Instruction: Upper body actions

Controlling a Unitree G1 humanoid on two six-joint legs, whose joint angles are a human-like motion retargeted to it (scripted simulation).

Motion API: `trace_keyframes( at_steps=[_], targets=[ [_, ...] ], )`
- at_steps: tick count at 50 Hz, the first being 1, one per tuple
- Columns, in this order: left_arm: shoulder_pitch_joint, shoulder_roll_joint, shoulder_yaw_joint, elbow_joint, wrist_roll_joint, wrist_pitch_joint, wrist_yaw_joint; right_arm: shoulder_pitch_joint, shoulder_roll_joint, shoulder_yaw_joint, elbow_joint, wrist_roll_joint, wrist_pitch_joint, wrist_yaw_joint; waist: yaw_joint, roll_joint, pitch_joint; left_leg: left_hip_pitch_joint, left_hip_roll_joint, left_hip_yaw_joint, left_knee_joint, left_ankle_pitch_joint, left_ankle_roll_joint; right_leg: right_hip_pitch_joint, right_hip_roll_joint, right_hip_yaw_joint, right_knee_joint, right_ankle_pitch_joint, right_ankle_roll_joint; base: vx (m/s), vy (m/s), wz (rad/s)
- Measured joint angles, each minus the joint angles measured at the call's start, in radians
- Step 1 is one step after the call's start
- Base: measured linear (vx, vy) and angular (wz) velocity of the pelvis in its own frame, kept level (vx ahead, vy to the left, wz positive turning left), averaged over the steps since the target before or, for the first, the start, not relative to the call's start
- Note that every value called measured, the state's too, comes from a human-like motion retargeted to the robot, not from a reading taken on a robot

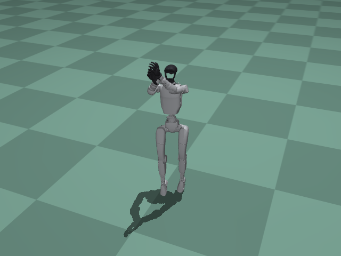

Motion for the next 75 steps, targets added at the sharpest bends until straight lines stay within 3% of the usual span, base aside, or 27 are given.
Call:
trace_keyframes(
  at_steps=[2, 3, 4, 5, 6, 7, 8, 10, 13, 16, 19, 22, 25, 28, 30, 33, 37, 40, 42, 47, 52, 60, 67, 72, 75],
  targets=[
    [-0.074, 0.093, 0.037, -0.053, 0.113, -0.102, 0.095, -0.048, -0.215, 0.044, -0.096, -0.091, -0.09, -0.065, 0.079, 0.057, 0.055, -0.064, -0.022, 0.043, 0.186, -0.248, 0.099, -0.078, 0.098, -0.053, 0.204, -0.482, -0.227, -0.91, 0.57, 0.37],
    [-0.125, 0.179, 0.032, -0.104, 0.089, -0.179, 0.094, -0.111, -0.376, 0.083, -0.167, -0.075, -0.171, -0.043, 0.106, 0.086, 0.176, -0.072, -0.128, -0.075, 0.275, -0.316, 0.128, -0.086, 0.14, -0.032, 0.267, -0.584, -0.319, -1.06, 0.58, -0.01],
    [-0.092, 0.225, 0.05, -0.15, 0.096, -0.252, 0.102, -0.092, -0.469, 0.08, -0.247, -0.06, -0.233, -0.026, 0.152, 0.084, 0.204, -0.125, -0.154, -0.068, 0.354, -0.337, 0.116, -0.1, 0.106, -0.029, 0.302, -0.596, -0.33, -0.57, 0.41, -0.73],
    [-0.017, 0.25, 0.078, -0.193, 0.119, -0.322, 0.115, -0.033, -0.528, 0.057, -0.332, -0.045, -0.284, -0.011, 0.208, 0.066, 0.187, -0.199, -0.14, 0.002, 0.428, -0.336, 0.082, -0.117, 0.034, -0.037, 0.324, -0.562, -0.3, 0.01, 0.15, -1.18],
    [0.064, 0.248, 0.101, -0.217, 0.133, -0.351, 0.138, 0.078, -0.565, -0.031, -0.41, -0.039, -0.309, 0.008, 0.232, 0.068, 0.203, -0.166, -0.072, 0.037, 0.393, -0.318, 0.073, -0.112, 0.103, 0.096, 0.362, -0.588, -0.275, 0.12, 0.02, -0.72],
    [0.154, 0.243, 0.121, -0.244, 0.154, -0.367, 0.156, 0.202, -0.592, -0.121, -0.49, -0.043, -0.326, 0.026, 0.235, 0.073, 0.212, -0.127, -0.034, 0.053, 0.35, -0.299, 0.079, -0.1, 0.139, 0.137, 0.371, -0.595, -0.269, -0.02, -0.01, 0.66],
    [0.26, 0.233, 0.138, -0.276, 0.189, -0.356, 0.161, 0.351, -0.599, -0.215, -0.57, -0.068, -0.331, 0.041, 0.196, 0.086, 0.207, -0.079, -0.053, 0.031, 0.29, -0.279, 0.113, -0.074, 0.112, -0.004, 0.32, -0.564, -0.3, -0.04, 0.04, 1.4],
    [0.46, 0.205, 0.141, -0.313, 0.23, -0.31, 0.144, 0.612, -0.566, -0.382, -0.647, -0.12, -0.345, 0.094, 0.155, 0.091, 0.196, -0.011, -0.049, -0.028, 0.177, -0.223, 0.089, 0.014, 0.058, -0.109, 0.149, -0.477, -0.281, 0.01, 0.07, 1.2],
    [0.708, 0.177, 0.164, -0.265, 0.168, -0.273, -0.111, 0.96, -0.478, -0.639, -0.557, -0.113, -0.421, 0.301, 0.22, 0.09, 0.164, 0.013, 0.002, 0.043, 0.053, -0.155, 0.036, 0.055, 0.05, -0.108, 0.018, -0.414, -0.249, 0.14, 0.07, -0.17],
    [0.894, 0.167, 0.14, -0.147, 0.142, -0.255, -0.479, 1.241, -0.378, -0.794, -0.355, -0.072, -0.381, 0.595, 0.227, 0.088, 0.142, 0.031, 0.006, 0.028, -0.028, -0.131, 0.055, 0.078, 0.074, -0.132, -0.069, -0.404, -0.26, 0.13, -0.03, 0.35],
    [1.05, 0.143, 0.137, 0.009, 0.187, -0.146, -0.765, 1.418, -0.266, -0.842, -0.052, -0.14, -0.267, 0.874, 0.228, 0.073, 0.113, 0.031, -0.01, 0.007, -0.071, -0.134, 0.099, 0.079, 0.107, -0.159, -0.129, -0.401, -0.306, 0.19, -0.1, 0.29],
    [1.167, 0.093, 0.159, 0.215, 0.269, -0.131, -0.871, 1.467, -0.176, -0.859, 0.378, -0.22, -0.251, 1.029, 0.236, 0.069, 0.111, 0.01, -0.01, -0.002, -0.078, -0.121, 0.085, 0.073, 0.112, -0.166, -0.159, -0.389, -0.306, -0.06, -0.05, 0.18],
    [1.253, 0.098, 0.06, 0.36, 0.157, -0.071, -0.982, 1.483, -0.133, -0.735, 0.729, -0.112, -0.149, 1.206, 0.243, 0.074, 0.145, 0.004, -0.008, -0.002, -0.085, -0.11, 0.074, 0.065, 0.107, -0.165, -0.154, -0.391, -0.299, -0.08, -0.01, 0.03],
    [1.351, 0.101, -0.018, 0.364, 0.063, -0.04, -1.116, 1.522, -0.102, -0.593, 0.877, -0.059, -0.142, 1.344, 0.252, 0.082, 0.167, -0.009, -0.007, 0.004, -0.088, -0.105, 0.076, 0.049, 0.108, -0.161, -0.147, -0.39, -0.303, 0.0, 0.0, 0.0],
    [1.418, 0.081, -0.012, 0.357, 0.091, -0.036, -1.138, 1.546, -0.044, -0.571, 0.929, -0.161, -0.161, 1.298, 0.246, 0.088, 0.172, -0.013, -0.005, -0.002, -0.096, -0.1, 0.072, 0.046, 0.109, -0.165, -0.152, -0.389, -0.302, -0.04, 0.01, 0.07],
    [1.509, 0.07, -0.043, 0.355, 0.106, -0.053, -1.095, 1.576, 0.046, -0.599, 0.997, -0.311, -0.172, 1.096, 0.236, 0.094, 0.171, -0.01, -0.004, -0.011, -0.114, -0.092, 0.068, 0.044, 0.113, -0.171, -0.153, -0.396, -0.305, -0.05, 0.0, 0.09],
    [1.593, 0.098, -0.099, 0.391, 0.159, -0.058, -1.107, 1.604, 0.077, -0.494, 1.093, -0.349, -0.221, 0.982, 0.234, 0.094, 0.178, -0.009, -0.003, -0.01, -0.116, -0.093, 0.061, 0.043, 0.116, -0.172, -0.147, -0.403, -0.316, 0.0, 0.0, 0.0],
    [1.608, 0.145, -0.119, 0.465, 0.31, -0.06, -1.216, 1.615, 0.067, -0.43, 1.125, -0.467, -0.228, 1.012, 0.236, 0.098, 0.182, -0.014, 0.0, -0.009, -0.107, -0.093, 0.058, 0.045, 0.118, -0.172, -0.146, -0.405, -0.319, -0.02, 0.0, -0.02],
    [1.625, 0.168, -0.129, 0.485, 0.444, -0.009, -1.241, 1.617, 0.049, -0.408, 1.117, -0.585, -0.216, 1.04, 0.246, 0.097, 0.187, -0.014, 0.0, -0.003, -0.103, -0.096, 0.057, 0.047, 0.12, -0.168, -0.147, -0.406, -0.323, -0.06, -0.03, -0.1],
    [1.633, 0.234, -0.229, 0.507, 0.566, -0.006, -1.238, 1.619, -0.032, -0.351, 1.047, -0.851, -0.179, 1.113, 0.277, 0.099, 0.192, -0.016, -0.004, -0.003, -0.096, -0.096, 0.052, 0.054, 0.12, -0.168, -0.146, -0.409, -0.328, -0.03, 0.0, 0.04],
    [1.605, 0.25, -0.281, 0.511, 0.726, 0.005, -1.182, 1.589, -0.126, -0.278, 0.947, -0.98, -0.135, 1.186, 0.278, 0.106, 0.201, -0.03, -0.018, -0.041, -0.078, -0.087, 0.048, 0.062, 0.109, -0.208, -0.145, -0.419, -0.331, -0.1, -0.02, 0.42],
    [1.553, 0.273, -0.344, 0.481, 0.991, -0.019, -1.059, 1.49, -0.274, -0.187, 0.746, -0.925, -0.182, 1.259, 0.257, 0.123, 0.227, -0.087, -0.036, -0.077, 0.0, -0.103, -0.001, 0.047, 0.082, -0.262, -0.142, -0.423, -0.337, -0.17, -0.04, 0.38],
    [1.6, 0.267, -0.33, 0.517, 0.966, -0.027, -0.962, 1.326, -0.299, -0.09, 0.655, -0.867, -0.189, 1.332, 0.211, 0.115, 0.247, -0.084, 0.062, 0.191, 0.09, -0.197, -0.01, 0.023, 0.058, -0.229, -0.133, -0.396, -0.338, -0.14, 0.01, -0.2],
    [1.642, 0.258, -0.342, 0.569, 0.923, -0.019, -0.973, 1.283, -0.259, -0.057, 0.599, -0.853, -0.214, 1.363, 0.124, 0.111, 0.223, 0.014, 0.032, 0.056, 0.122, -0.173, 0.005, 0.006, 0.044, -0.266, -0.124, -0.384, -0.333, -0.07, 0.03, 0.37],
    [1.648, 0.242, -0.323, 0.597, 0.905, -0.014, -0.896, 1.279, -0.234, -0.048, 0.573, -0.83, -0.25, 1.35, 0.104, 0.086, 0.224, 0.036, 0.035, 0.05, 0.199, -0.167, 0.007, -0.004, 0.017, -0.256, -0.114, -0.375, -0.326, -0.08, 0.09, -0.13]
  ],
)
